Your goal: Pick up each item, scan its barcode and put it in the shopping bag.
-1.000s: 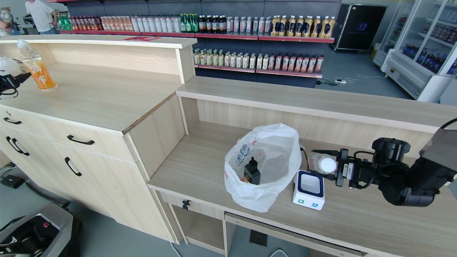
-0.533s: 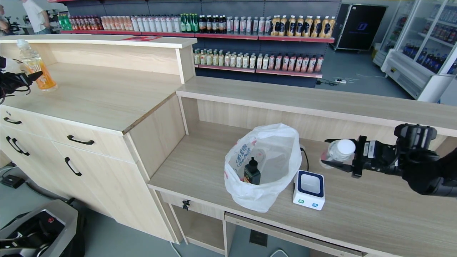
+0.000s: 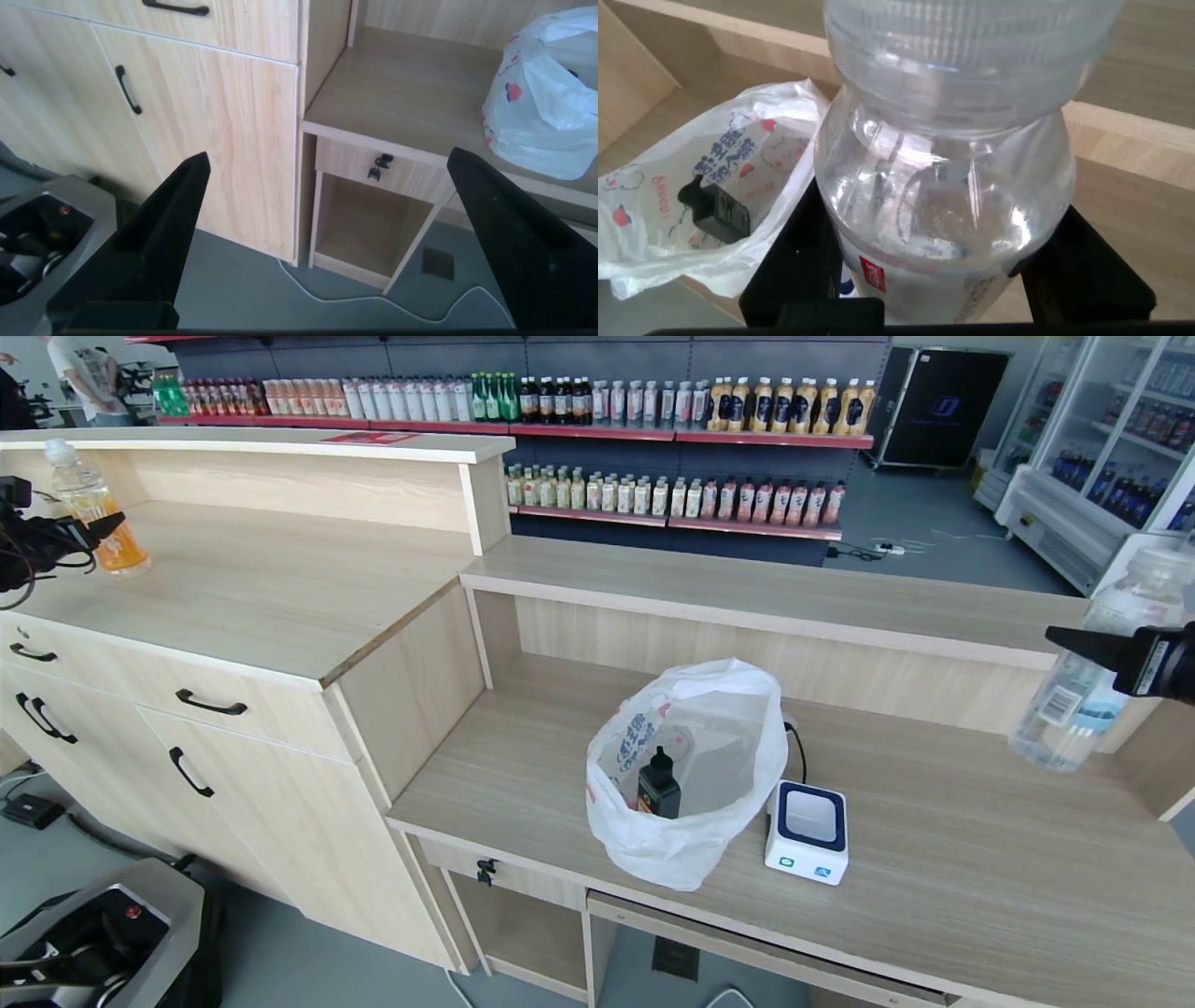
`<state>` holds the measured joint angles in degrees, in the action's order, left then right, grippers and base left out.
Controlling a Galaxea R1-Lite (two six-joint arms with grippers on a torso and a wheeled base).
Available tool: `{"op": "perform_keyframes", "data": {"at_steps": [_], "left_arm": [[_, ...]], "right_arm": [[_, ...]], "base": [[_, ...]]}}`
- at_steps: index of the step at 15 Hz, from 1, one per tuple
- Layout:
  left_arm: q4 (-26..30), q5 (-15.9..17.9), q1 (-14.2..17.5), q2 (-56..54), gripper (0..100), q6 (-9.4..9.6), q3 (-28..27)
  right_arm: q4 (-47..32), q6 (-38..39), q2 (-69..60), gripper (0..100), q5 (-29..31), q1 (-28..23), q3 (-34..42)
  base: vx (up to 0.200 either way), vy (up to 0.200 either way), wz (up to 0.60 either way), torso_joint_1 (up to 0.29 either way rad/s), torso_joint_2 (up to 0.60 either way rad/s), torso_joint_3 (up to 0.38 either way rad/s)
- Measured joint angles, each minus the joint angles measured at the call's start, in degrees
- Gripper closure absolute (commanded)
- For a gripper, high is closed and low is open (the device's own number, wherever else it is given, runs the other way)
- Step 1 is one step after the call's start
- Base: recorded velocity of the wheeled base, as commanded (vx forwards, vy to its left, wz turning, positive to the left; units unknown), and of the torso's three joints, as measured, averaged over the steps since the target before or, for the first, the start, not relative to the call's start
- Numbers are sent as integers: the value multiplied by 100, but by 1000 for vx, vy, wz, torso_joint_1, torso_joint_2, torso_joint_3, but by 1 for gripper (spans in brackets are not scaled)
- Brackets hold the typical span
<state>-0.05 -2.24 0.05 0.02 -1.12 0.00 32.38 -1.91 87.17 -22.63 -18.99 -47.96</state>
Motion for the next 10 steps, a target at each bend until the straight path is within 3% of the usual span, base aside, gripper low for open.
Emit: {"op": "perform_keyframes", "data": {"at_steps": [1, 2, 3, 6, 10], "left_arm": [[0, 0, 2, 0, 0, 1, 0], [0, 0, 5, 0, 0, 0, 0], [-2, 0, 0, 0, 0, 0, 0], [0, 0, 0, 0, 0, 1, 0], [0, 1, 2, 0, 0, 1, 0]], "right_arm": [[11, 101, -112, 100, 1209, 161, 11], [9, 94, -184, 100, 1983, 343, 67], [5, -60, -273, 100, 2380, 579, 141], [-24, -457, -462, 100, 2472, 911, 234], [33, -541, -584, 100, 2522, 1084, 245]], "base": [[0, 0, 0, 0, 0, 0], [0, 0, 0, 0, 0, 0], [0, 0, 0, 0, 0, 0], [0, 0, 0, 0, 0, 0], [0, 0, 600, 4, 1, 4]]}}
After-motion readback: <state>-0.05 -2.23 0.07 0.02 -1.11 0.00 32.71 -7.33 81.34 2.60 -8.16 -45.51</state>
